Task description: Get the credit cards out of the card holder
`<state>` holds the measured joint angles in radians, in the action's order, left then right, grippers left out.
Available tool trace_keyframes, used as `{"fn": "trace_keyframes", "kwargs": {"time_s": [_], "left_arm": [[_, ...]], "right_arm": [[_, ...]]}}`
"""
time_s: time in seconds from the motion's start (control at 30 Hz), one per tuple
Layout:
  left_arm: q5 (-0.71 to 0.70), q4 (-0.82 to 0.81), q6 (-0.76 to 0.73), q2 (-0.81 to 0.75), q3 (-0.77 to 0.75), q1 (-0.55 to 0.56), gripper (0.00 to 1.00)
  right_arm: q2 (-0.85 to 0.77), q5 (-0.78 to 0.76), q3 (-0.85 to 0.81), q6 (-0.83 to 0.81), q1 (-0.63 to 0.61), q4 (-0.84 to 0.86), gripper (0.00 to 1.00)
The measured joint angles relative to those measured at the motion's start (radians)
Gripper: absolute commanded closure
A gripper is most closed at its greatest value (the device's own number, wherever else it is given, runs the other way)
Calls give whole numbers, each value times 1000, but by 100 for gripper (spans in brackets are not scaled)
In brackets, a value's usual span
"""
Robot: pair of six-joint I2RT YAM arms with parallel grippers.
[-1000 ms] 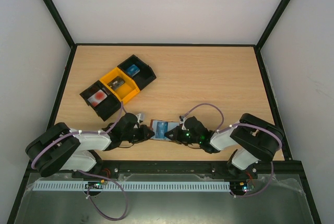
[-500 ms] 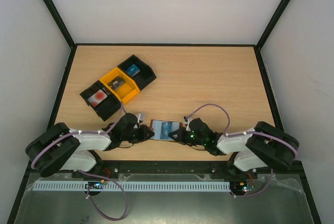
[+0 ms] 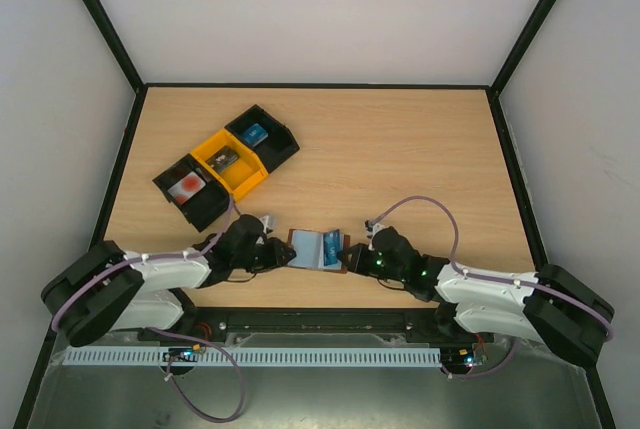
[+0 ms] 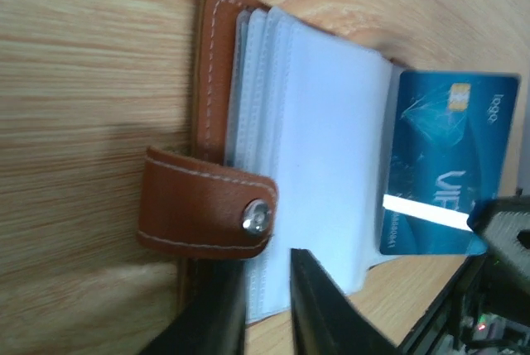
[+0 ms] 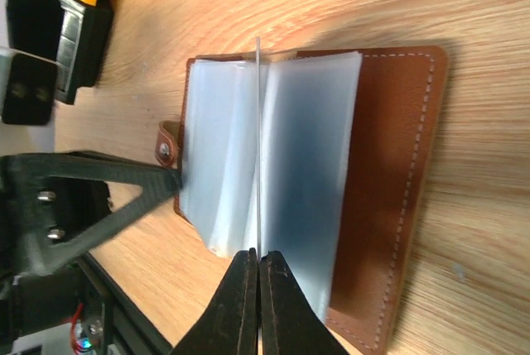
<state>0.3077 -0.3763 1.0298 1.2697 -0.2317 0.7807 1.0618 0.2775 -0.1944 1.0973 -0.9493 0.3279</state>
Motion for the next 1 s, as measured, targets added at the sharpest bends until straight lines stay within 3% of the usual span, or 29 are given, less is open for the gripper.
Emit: {"fn": "trace_keyframes", "kwargs": {"time_s": [0.17, 0.3, 0.53, 0.8, 1.0], "left_arm": [[-15, 91, -24, -55, -80, 0, 43], [-23, 178, -67, -137, -163, 0, 34], [32, 310, -198, -252, -274, 0, 34], [282, 400, -317, -294, -312, 0, 39], [405, 413, -349, -377, -312, -8, 53]], "right_arm": [[-42, 0, -10, -48, 0, -84, 98], [-134, 23, -29, -101, 0, -148, 98], [-295, 141, -93, -209, 0, -205, 98], [-348, 375, -127, -272, 0, -196, 98], [-349, 479, -129, -278, 0, -180, 98]]}}
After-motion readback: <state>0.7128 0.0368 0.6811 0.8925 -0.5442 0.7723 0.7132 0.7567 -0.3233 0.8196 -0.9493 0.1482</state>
